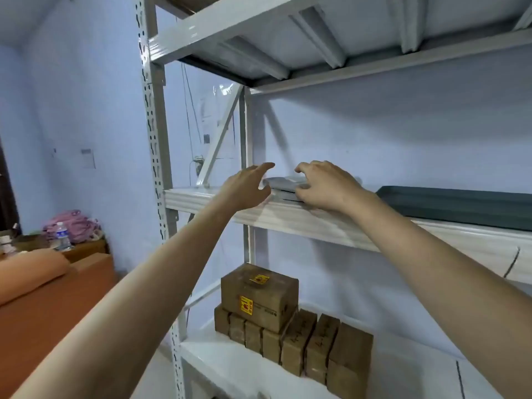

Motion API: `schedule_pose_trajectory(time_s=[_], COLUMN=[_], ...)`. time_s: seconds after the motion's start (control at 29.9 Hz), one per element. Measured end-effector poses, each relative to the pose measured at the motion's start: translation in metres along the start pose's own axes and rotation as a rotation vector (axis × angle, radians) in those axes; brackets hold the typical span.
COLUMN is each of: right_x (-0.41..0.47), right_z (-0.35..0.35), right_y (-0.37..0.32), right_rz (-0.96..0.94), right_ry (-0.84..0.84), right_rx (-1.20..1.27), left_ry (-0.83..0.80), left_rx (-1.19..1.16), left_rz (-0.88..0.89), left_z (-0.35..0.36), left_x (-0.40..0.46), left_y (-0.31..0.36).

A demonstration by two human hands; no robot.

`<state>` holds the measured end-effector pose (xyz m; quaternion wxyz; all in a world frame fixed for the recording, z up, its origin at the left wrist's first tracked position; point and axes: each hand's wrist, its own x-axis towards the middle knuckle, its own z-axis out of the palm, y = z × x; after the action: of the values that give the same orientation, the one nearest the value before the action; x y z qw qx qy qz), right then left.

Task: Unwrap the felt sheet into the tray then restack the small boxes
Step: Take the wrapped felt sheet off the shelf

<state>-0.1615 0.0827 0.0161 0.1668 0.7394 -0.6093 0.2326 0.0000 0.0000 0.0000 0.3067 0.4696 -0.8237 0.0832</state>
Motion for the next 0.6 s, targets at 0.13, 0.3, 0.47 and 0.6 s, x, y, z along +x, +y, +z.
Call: schedule_pose_trajectory(time_s=[0.13, 0.3, 0.47, 0.6], right_x=[0.012, 0.007, -0.021, -0.059], right_z=[0.013, 0.018, -0.001, -0.029], right_y=[-0.004, -0.001, -0.007, -0.012], right_rz=[0.043, 0.043, -0.018, -0.029], right_ry=[-0.043, 0.015, 0.195, 0.358], right_rx=[-0.033, -0.045, 0.058, 0.313], left_ry=[0.018, 0.252, 0.469, 0.511], left_rx=[0.002, -0.062, -0.234, -0.432], left_rz=[0.017, 0.106, 0.173, 0.161], left_z=[0.010, 0.006, -0.027, -0.052], left_x=[0.010, 0.002, -0.030, -0.064], left_y=[-0.013, -0.012, 0.021, 0.054])
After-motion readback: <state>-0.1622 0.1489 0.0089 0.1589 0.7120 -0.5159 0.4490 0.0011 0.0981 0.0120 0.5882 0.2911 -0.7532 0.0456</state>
